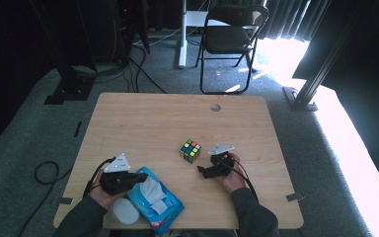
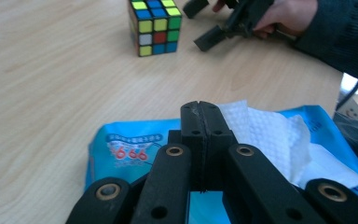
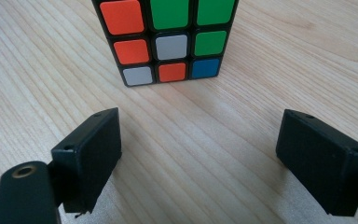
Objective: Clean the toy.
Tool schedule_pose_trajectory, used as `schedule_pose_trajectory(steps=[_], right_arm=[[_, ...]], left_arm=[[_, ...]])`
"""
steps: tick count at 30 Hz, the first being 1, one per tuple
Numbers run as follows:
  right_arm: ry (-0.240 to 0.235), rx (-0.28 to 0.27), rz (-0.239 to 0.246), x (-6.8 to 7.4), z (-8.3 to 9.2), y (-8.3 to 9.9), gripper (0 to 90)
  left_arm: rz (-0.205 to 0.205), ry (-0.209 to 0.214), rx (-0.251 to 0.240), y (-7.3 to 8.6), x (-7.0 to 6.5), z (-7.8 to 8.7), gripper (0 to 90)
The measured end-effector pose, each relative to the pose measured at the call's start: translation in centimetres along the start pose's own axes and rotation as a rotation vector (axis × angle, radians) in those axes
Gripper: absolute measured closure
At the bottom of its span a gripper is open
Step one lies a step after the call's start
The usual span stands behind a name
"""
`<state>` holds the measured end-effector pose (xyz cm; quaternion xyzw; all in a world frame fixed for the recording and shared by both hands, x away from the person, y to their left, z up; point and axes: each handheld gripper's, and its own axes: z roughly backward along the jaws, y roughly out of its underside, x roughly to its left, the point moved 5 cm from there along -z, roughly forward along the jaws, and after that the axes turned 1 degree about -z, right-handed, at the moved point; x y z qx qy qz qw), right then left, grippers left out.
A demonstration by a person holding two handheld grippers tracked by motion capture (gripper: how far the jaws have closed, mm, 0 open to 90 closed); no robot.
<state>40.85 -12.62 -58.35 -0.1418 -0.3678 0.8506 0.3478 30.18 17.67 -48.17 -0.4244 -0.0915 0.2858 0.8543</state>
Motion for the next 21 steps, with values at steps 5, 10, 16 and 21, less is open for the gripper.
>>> schedule_pose_trajectory(steps=[5, 10, 16, 21], right_arm=[[0.0, 0.0, -0.001, 0.0, 0.0, 0.0, 13.9], [0.0, 0.0, -0.001, 0.0, 0.0, 0.0, 13.9], [0.0, 0.0, -0.001, 0.0, 0.0, 0.0, 13.9], [0.0, 0.0, -0.001, 0.0, 0.0, 0.0, 14.0]], left_arm=[[0.003, -0.039, -0.025, -0.4, 0.4, 0.6, 90.0], [0.004, -0.061, -0.043, -0.8, 0.8, 0.9, 90.0], [0.007, -0.084, -0.062, -1.5, 1.4, 1.1, 90.0], [0.01, -0.111, -0.089, -2.3, 1.8, 1.6, 90.0]])
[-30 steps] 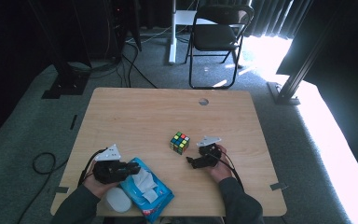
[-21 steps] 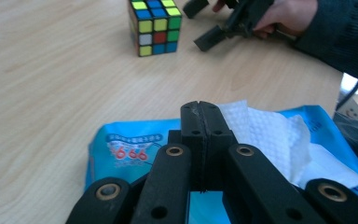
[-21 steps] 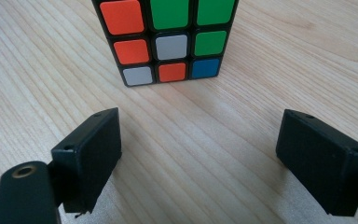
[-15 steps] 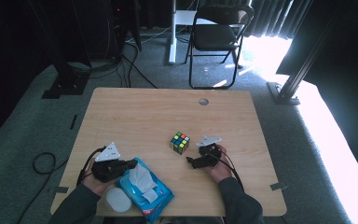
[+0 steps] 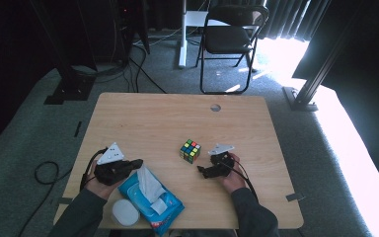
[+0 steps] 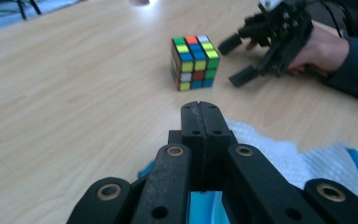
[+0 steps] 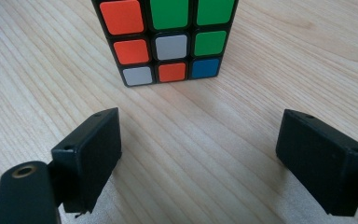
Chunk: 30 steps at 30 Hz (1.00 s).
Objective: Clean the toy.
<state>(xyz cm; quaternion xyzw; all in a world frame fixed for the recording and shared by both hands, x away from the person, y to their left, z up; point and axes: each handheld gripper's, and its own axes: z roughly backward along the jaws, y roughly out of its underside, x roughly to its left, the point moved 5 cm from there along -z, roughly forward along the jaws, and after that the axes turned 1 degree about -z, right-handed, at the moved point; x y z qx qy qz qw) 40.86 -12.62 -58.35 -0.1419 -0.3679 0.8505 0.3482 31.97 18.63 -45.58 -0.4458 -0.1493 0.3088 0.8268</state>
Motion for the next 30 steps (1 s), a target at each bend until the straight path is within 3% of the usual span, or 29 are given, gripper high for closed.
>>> schedule_pose_trajectory(steps=[5, 19, 24, 30], right_arm=[[0.0, 0.0, 0.0, 0.0, 0.0, 0.0, 13.9], [0.0, 0.0, 0.0, 0.0, 0.0, 0.0, 13.9], [0.0, 0.0, 0.0, 0.0, 0.0, 0.0, 13.9], [0.0, 0.0, 0.0, 0.0, 0.0, 0.0, 13.9]], left_arm=[[0.014, -0.045, -0.049, -0.9, 0.8, 1.0, 90.0], [0.108, -0.134, -0.093, -0.5, 3.9, 3.0, 90.0], [0.102, -0.104, -0.07, -0.2, 3.4, 2.3, 90.0], [0.087, -0.036, -0.011, 0.9, 1.7, 0.4, 90.0]])
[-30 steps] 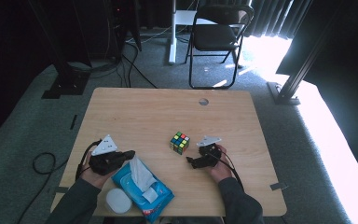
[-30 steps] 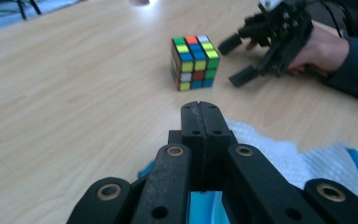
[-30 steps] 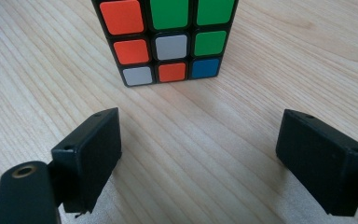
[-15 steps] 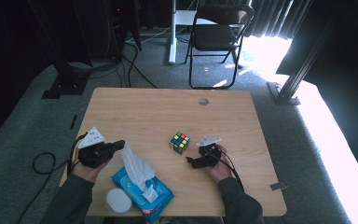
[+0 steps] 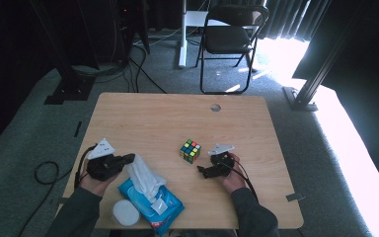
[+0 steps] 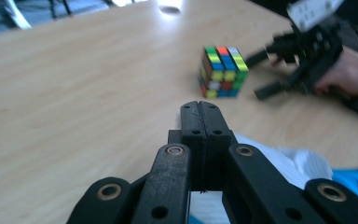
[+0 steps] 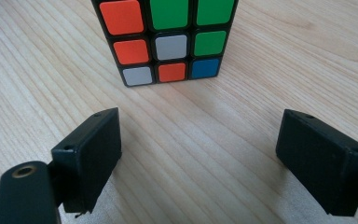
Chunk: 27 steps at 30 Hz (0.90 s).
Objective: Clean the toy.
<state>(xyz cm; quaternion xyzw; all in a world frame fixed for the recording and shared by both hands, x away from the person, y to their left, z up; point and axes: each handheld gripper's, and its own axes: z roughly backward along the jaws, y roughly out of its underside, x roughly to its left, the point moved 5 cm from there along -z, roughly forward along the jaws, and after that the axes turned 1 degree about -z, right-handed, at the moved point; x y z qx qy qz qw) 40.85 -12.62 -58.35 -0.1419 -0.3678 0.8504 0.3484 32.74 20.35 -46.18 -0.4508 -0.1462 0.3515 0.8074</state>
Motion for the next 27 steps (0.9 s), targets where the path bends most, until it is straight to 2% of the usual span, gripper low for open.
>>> schedule_pose_trajectory(steps=[7, 8, 10, 12, 15, 20, 27], right_arm=[[0.0, 0.0, 0.0, 0.0, 0.0, 0.0, 13.9], [0.0, 0.0, 0.001, 0.0, 0.0, 0.0, 13.9], [0.0, 0.0, 0.001, 0.0, 0.0, 0.0, 13.9], [0.0, 0.0, 0.0, 0.0, 0.0, 0.0, 13.9], [0.0, 0.0, 0.0, 0.0, 0.0, 0.0, 13.9], [0.0, 0.0, 0.0, 0.0, 0.0, 0.0, 13.9], [0.0, 0.0, 0.0, 0.0, 0.0, 0.0, 13.9]], left_arm=[[-0.023, 0.09, 0.084, 1.7, -2.1, -1.8, 89.5], [-0.032, 0.099, 0.092, 1.8, -2.4, -2.0, 88.5], [-0.037, 0.126, 0.106, 1.9, -2.8, -2.3, 80.0], [-0.038, 0.145, 0.11, 1.9, -3.2, -2.4, 72.4], [-0.033, 0.15, 0.106, 1.8, -3.3, -2.4, 62.8], [-0.029, 0.169, 0.083, 1.4, -3.5, -2.0, 56.3], [-0.048, 0.209, 0.098, 1.3, -4.1, -2.0, 48.7]])
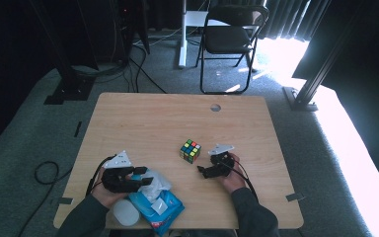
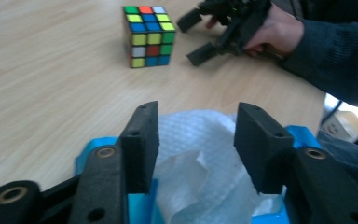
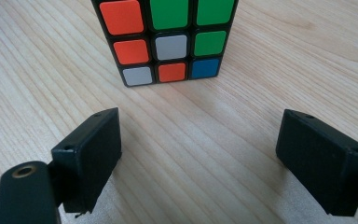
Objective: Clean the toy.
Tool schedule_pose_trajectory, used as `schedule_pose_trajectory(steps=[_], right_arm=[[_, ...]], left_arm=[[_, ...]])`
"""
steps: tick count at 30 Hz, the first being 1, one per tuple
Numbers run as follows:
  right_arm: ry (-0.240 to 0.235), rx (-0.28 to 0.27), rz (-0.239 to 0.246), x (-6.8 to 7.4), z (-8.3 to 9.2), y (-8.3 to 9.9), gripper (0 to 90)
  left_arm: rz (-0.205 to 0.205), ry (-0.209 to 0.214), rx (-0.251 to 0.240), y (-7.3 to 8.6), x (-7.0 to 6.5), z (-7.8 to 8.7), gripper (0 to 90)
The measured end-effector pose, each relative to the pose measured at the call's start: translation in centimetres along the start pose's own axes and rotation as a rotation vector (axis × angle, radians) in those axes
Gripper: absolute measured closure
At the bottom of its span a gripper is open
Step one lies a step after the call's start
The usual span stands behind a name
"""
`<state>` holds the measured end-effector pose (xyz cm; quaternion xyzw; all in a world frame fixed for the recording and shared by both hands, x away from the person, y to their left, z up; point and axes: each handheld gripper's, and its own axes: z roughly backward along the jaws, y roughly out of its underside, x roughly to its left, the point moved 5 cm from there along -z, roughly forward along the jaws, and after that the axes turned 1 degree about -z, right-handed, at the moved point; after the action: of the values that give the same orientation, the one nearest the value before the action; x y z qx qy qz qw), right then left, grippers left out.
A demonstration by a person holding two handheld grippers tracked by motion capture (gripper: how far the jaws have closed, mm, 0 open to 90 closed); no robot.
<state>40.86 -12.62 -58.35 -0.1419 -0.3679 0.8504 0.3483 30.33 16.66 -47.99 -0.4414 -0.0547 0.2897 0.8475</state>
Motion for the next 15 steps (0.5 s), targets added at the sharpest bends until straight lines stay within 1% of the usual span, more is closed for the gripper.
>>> schedule_pose_trajectory(steps=[3, 7, 9, 12, 15], right_arm=[[0.0, 0.0, 0.0, 0.0, 0.0, 0.0, 14.0], [0.0, 0.0, 0.0, 0.0, 0.0, 0.0, 14.0], [0.0, 0.0, 0.0, 0.0, 0.0, 0.0, 13.9], [0.0, 0.0, 0.0, 0.0, 0.0, 0.0, 13.9], [0.0, 0.0, 0.0, 0.0, 0.0, 0.0, 13.9]], left_arm=[[-0.018, 0.015, 0.025, 0.1, -0.4, -0.6, 44.5], [-0.034, 0.01, 0.061, 0.3, -0.6, -1.4, 42.5], [-0.047, 0.001, 0.083, 0.4, -0.7, -1.8, 42.6], [-0.059, -0.017, 0.114, 0.6, -0.7, -2.2, 46.6], [-0.066, -0.035, 0.143, 0.8, -0.8, -2.6, 57.3]])
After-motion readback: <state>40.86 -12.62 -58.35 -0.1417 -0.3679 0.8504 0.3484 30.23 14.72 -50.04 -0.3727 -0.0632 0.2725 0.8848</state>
